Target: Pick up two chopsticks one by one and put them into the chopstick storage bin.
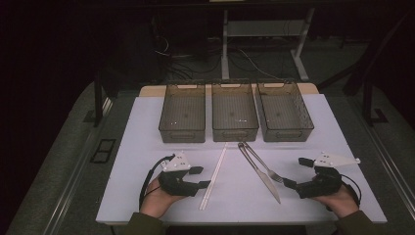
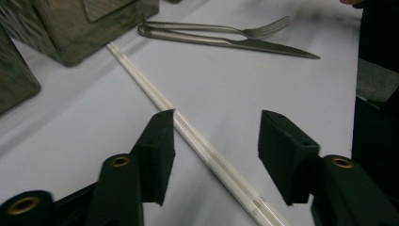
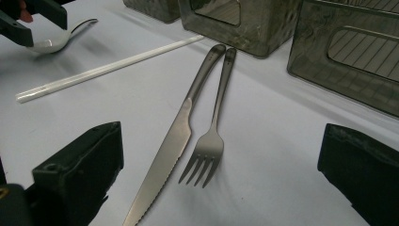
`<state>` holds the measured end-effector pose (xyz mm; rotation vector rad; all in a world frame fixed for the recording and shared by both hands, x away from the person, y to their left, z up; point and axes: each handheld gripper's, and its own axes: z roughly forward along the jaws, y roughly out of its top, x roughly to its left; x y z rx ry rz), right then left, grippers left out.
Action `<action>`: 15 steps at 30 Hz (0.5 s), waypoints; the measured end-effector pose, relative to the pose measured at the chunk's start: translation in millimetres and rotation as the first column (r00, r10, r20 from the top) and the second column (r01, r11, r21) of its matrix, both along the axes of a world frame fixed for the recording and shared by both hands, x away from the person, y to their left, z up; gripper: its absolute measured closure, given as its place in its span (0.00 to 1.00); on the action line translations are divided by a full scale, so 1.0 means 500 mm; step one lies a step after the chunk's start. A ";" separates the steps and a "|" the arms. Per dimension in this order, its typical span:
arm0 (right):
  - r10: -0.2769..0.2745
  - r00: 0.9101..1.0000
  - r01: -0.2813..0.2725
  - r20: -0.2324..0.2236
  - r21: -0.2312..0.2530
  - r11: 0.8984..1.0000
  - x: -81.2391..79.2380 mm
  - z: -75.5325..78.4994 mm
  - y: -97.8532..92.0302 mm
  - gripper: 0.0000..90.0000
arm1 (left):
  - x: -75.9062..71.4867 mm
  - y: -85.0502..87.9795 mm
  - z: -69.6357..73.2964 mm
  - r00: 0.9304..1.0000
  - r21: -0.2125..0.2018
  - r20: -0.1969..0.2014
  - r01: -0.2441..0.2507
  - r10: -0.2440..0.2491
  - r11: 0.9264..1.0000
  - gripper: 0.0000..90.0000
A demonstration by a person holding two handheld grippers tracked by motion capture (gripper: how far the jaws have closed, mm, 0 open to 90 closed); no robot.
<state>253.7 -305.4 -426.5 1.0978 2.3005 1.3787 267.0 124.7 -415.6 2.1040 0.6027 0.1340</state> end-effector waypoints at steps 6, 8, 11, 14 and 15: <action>-0.002 1.000 0.002 -0.001 0.002 1.000 0.001 0.000 0.000 0.01 | 0.001 -0.012 -0.009 0.999 0.042 -0.033 0.002 0.000 0.999 0.64; -0.002 1.000 0.002 -0.001 0.000 1.000 0.001 0.000 0.000 0.01 | 0.002 -0.015 -0.014 0.999 0.060 -0.039 0.000 0.002 0.998 0.69; -0.002 1.000 0.002 -0.001 0.000 1.000 0.001 0.000 0.000 0.01 | 0.002 -0.022 -0.019 0.999 0.073 -0.049 0.006 -0.002 0.997 0.72; -0.001 1.000 0.001 0.000 -0.001 1.000 0.001 0.000 0.000 0.01 | 0.004 -0.031 -0.025 0.998 0.097 -0.059 0.012 -0.006 0.995 0.76; -0.001 1.000 0.001 0.000 -0.001 1.000 0.001 0.000 0.000 0.01 | 0.004 -0.031 -0.025 0.998 0.097 -0.059 0.012 -0.006 0.995 0.79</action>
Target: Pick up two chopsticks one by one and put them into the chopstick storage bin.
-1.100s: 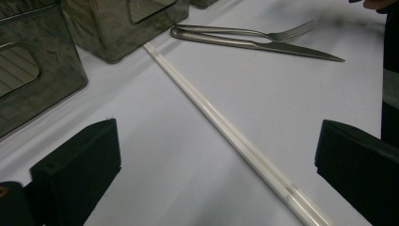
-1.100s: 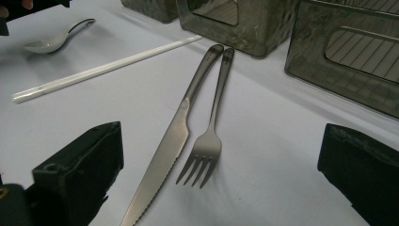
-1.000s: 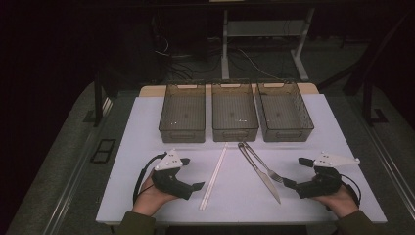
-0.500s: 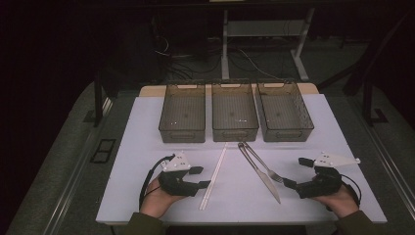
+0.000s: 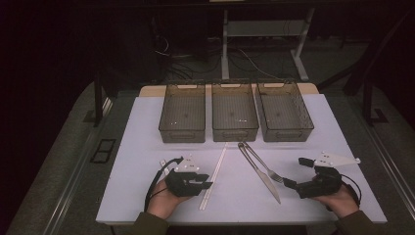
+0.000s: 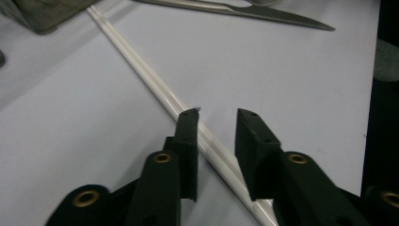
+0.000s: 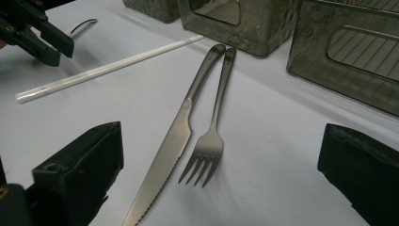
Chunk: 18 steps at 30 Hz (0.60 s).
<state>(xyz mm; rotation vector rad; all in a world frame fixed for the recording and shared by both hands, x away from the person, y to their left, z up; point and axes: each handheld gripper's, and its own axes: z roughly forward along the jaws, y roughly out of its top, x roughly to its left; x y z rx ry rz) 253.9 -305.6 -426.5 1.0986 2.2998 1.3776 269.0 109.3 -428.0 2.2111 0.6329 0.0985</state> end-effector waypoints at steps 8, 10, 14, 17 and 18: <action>-0.001 1.000 0.001 -0.002 0.001 1.000 0.000 0.000 0.000 0.01 | 0.001 -0.013 -0.013 1.000 0.056 -0.030 -0.003 0.005 0.998 0.83; 0.000 1.000 0.000 -0.002 0.001 1.000 0.000 0.000 0.000 0.01 | 0.001 -0.015 -0.015 0.999 0.071 -0.035 0.001 0.002 0.998 0.83; -0.002 1.000 0.002 -0.003 0.002 1.000 0.000 0.000 0.000 0.01 | 0.001 -0.017 -0.018 0.999 0.076 -0.044 -0.005 0.008 0.997 0.85; -0.002 1.000 0.002 -0.002 0.002 1.000 0.000 0.001 0.000 0.01 | 0.002 -0.017 -0.020 0.999 0.087 -0.050 -0.005 0.010 0.996 0.86; -0.002 1.000 0.002 -0.002 0.001 1.000 0.000 0.001 0.000 0.01 | 0.003 -0.017 -0.020 0.999 0.090 -0.052 -0.002 0.007 0.996 0.86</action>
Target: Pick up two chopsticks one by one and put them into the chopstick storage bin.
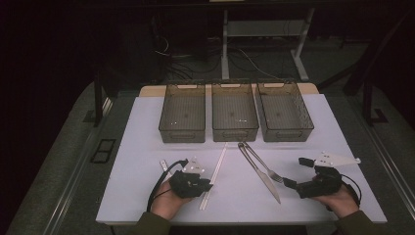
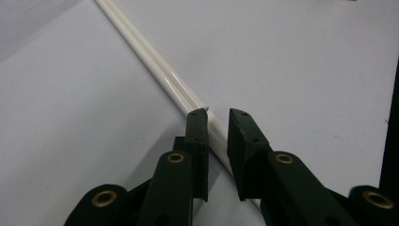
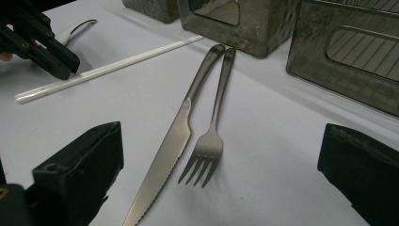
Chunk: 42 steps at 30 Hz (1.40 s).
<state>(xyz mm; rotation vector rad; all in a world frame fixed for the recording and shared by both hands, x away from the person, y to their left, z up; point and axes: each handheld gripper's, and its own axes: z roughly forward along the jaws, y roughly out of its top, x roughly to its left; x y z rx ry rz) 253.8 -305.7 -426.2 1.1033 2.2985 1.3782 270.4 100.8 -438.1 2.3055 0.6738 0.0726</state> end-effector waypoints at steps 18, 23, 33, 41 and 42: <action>-0.003 1.000 0.003 0.001 0.004 1.000 -0.001 0.001 -0.001 0.01 | 0.001 0.002 0.000 1.000 0.042 0.006 -0.022 0.022 0.999 0.86; -0.002 1.000 0.002 0.002 0.004 1.000 -0.001 0.001 -0.001 0.01 | 0.001 0.006 0.001 0.999 0.054 0.008 -0.038 0.038 0.998 0.86; -0.004 1.000 0.004 0.003 0.006 1.000 -0.001 0.002 -0.002 0.01 | 0.006 0.022 0.004 0.997 0.084 0.027 -0.081 0.079 0.993 0.87; -0.003 1.000 0.003 0.003 0.006 1.000 -0.001 0.002 -0.002 0.01 | 0.011 0.039 0.007 0.990 0.134 0.067 -0.130 0.122 0.983 0.87; -0.003 1.000 0.003 0.003 0.006 1.000 -0.001 0.002 -0.002 0.01 | 0.011 0.041 0.007 0.990 0.133 0.066 -0.135 0.127 0.982 0.87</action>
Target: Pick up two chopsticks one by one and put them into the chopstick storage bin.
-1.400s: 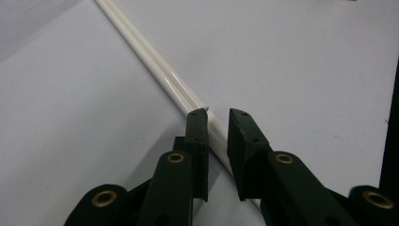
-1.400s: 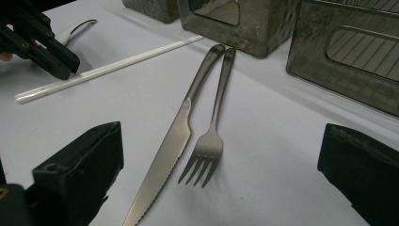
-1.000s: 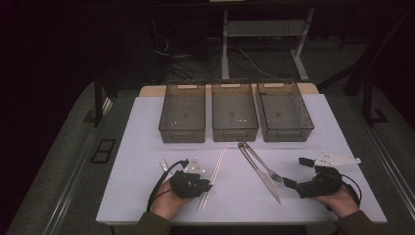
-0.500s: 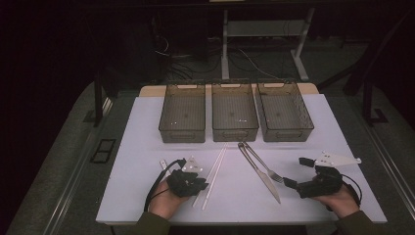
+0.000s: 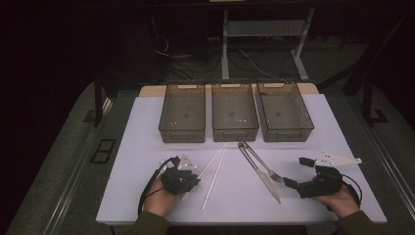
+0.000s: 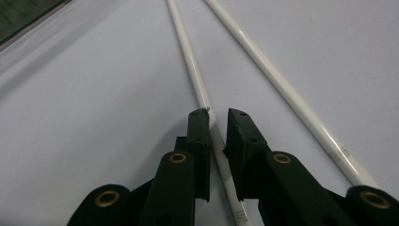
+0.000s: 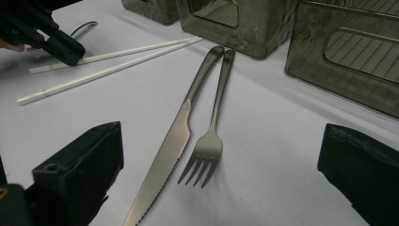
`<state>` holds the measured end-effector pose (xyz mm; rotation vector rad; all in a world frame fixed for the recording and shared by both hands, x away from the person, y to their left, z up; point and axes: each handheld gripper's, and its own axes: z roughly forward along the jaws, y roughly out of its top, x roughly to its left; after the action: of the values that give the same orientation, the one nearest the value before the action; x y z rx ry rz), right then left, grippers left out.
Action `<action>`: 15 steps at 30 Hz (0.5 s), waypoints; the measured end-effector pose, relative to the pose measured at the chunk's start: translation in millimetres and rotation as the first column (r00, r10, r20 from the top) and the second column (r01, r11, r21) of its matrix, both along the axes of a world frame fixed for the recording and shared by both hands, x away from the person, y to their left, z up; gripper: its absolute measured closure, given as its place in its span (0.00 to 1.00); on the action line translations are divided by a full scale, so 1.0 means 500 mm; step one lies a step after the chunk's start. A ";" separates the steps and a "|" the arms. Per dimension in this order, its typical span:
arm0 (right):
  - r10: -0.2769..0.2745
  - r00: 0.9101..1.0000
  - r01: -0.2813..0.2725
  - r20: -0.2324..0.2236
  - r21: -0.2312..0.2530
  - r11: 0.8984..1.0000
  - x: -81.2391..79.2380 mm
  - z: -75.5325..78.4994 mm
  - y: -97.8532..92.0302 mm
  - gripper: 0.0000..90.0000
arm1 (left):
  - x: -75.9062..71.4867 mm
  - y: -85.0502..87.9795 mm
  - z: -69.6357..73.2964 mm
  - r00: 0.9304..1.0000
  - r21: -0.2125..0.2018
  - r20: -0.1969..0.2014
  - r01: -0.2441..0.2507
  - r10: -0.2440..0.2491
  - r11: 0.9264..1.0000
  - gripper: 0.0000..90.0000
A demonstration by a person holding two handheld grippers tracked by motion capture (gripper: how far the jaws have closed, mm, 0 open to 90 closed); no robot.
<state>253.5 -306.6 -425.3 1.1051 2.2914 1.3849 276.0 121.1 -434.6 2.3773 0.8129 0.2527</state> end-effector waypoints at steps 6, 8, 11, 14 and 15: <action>0.001 1.000 -0.001 0.000 0.000 1.000 0.000 0.000 0.000 0.01 | 0.002 0.000 -0.001 1.000 -0.001 -0.002 0.009 -0.009 1.000 0.85; 0.002 1.000 -0.002 0.000 0.001 1.000 0.000 0.000 0.000 0.01 | 0.002 0.002 0.004 1.000 -0.035 -0.006 0.007 -0.007 0.999 0.80; 0.001 1.000 -0.001 0.000 0.002 1.000 0.000 0.000 0.000 0.01 | 0.008 0.005 0.017 1.000 -0.088 -0.002 -0.015 0.015 0.996 0.75; -0.001 1.000 0.001 -0.001 0.002 1.000 0.001 0.000 0.000 0.01 | 0.027 0.003 0.025 0.999 -0.158 -0.017 -0.039 0.036 0.987 0.67; -0.001 1.000 0.001 -0.001 0.002 1.000 0.001 0.000 0.000 0.01 | 0.034 0.000 0.027 0.999 -0.166 -0.020 -0.041 0.039 0.985 0.67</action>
<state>253.8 -306.5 -425.4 1.1068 2.2905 1.3871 293.1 121.4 -420.8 2.2115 0.8562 0.1740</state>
